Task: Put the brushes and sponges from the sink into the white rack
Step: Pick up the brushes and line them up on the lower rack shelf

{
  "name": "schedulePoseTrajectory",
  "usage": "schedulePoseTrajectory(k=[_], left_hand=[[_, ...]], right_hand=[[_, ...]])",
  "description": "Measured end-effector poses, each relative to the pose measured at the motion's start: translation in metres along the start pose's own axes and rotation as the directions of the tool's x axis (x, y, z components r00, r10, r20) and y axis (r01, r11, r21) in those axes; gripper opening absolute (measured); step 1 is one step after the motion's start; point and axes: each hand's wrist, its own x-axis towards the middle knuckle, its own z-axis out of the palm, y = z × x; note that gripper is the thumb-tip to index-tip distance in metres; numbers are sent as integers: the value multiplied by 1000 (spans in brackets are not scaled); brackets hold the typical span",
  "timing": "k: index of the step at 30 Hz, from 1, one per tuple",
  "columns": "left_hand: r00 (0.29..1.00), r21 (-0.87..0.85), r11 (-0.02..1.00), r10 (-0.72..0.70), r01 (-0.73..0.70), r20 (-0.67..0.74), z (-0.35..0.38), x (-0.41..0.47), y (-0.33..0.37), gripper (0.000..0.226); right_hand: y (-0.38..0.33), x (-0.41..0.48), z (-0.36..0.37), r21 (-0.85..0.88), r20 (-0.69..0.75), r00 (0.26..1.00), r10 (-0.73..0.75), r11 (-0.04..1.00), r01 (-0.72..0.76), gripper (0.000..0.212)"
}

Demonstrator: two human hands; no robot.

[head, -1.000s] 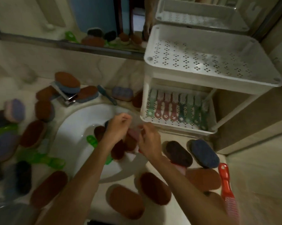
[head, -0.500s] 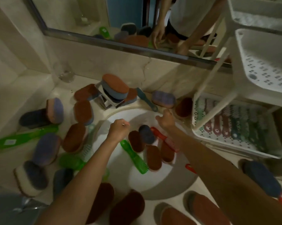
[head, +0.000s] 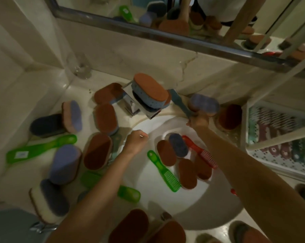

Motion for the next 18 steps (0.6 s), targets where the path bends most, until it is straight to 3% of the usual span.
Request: schedulePoseTrajectory(k=[2, 4, 6, 10, 14, 18], left_hand=[[1000, -21, 1000, -11, 11, 15, -2, 0, -3, 55], [999, -20, 999, -26, 27, 36, -4, -5, -2, 44], [999, -63, 998, -23, 26, 41, -4, -10, -2, 28], [998, -190, 980, -50, 56, 35, 2, -21, -5, 20], [990, -323, 939, -83, 117, 117, 15, -40, -6, 42], [972, -347, 926, -72, 148, 222, 33, -57, -9, 62]], right_hand=[[1, -9, 1, -6, -37, 999, -5, 1000, 4, 19], [-2, -27, 3, 30, -82, 996, -42, 999, 44, 6], [1, -53, 4, 84, -99, 993, -58, 994, 67, 11], [22, -108, 13, 221, -102, 995, 2, 975, 21, 24], [52, -159, 26, 339, -63, 994, 87, 939, -61, 17], [65, -198, 29, 292, 15, 999, -31, 956, 25, 28]])
